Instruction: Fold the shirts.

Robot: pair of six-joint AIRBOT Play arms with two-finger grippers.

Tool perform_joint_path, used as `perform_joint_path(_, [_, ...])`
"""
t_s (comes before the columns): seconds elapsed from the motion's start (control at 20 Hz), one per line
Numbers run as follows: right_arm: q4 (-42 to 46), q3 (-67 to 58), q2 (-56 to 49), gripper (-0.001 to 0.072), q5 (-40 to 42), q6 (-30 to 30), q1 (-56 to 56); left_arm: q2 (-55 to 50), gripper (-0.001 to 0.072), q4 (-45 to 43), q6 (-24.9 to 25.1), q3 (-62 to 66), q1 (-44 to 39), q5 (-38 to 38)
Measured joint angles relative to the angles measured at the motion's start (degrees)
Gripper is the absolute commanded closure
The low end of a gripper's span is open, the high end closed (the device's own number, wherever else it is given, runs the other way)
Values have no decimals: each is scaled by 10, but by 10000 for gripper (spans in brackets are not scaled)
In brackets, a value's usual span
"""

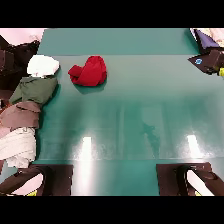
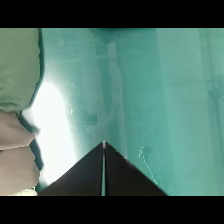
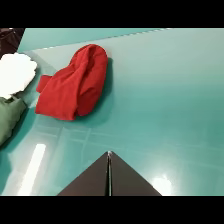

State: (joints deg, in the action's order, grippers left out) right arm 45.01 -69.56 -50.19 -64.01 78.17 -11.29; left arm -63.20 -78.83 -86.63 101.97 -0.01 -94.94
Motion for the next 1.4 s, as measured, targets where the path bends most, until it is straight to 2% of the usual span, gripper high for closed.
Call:
perform_joint_path(0.4, [0, 0, 0, 695, 0, 0, 0, 0, 676, 0, 0, 0, 0, 0])
perform_joint_path(0.45, [0, 0, 0, 695, 0, 0, 0, 0, 677, -1, 9, 0, 0, 1])
perform_joint_path(0.5, [0, 0, 0, 695, 0, 0, 0, 0, 676, -5, 39, 0, 0, 13])
perform_joint_path(0.65, [0, 0, 0, 694, 0, 0, 0, 0, 676, -22, 141, 0, 0, 99])
perform_joint_path(0.8, [0, 0, 0, 695, 0, 0, 0, 0, 676, -28, 190, 0, 0, 202])
perform_joint_path(1.05, [-1, 0, 0, 694, 6, 0, 0, 0, 677, -30, 217, 0, 0, 336])
perform_joint_path(1.25, [-4, 0, 0, 694, 9, 0, 0, 0, 676, -26, 215, 0, 0, 388])
perform_joint_path(1.3, [-4, 0, 0, 695, 9, 0, 0, 0, 653, -16, 203, 0, 0, 389])
perform_joint_path(1.35, [-4, 0, 0, 694, 9, 0, 0, -1, 381, -1, 193, -3, 0, 389])
perform_joint_path(1.4, [-4, 0, 0, 694, 9, 0, 0, -5, 157, 14, 185, -8, 0, 387])
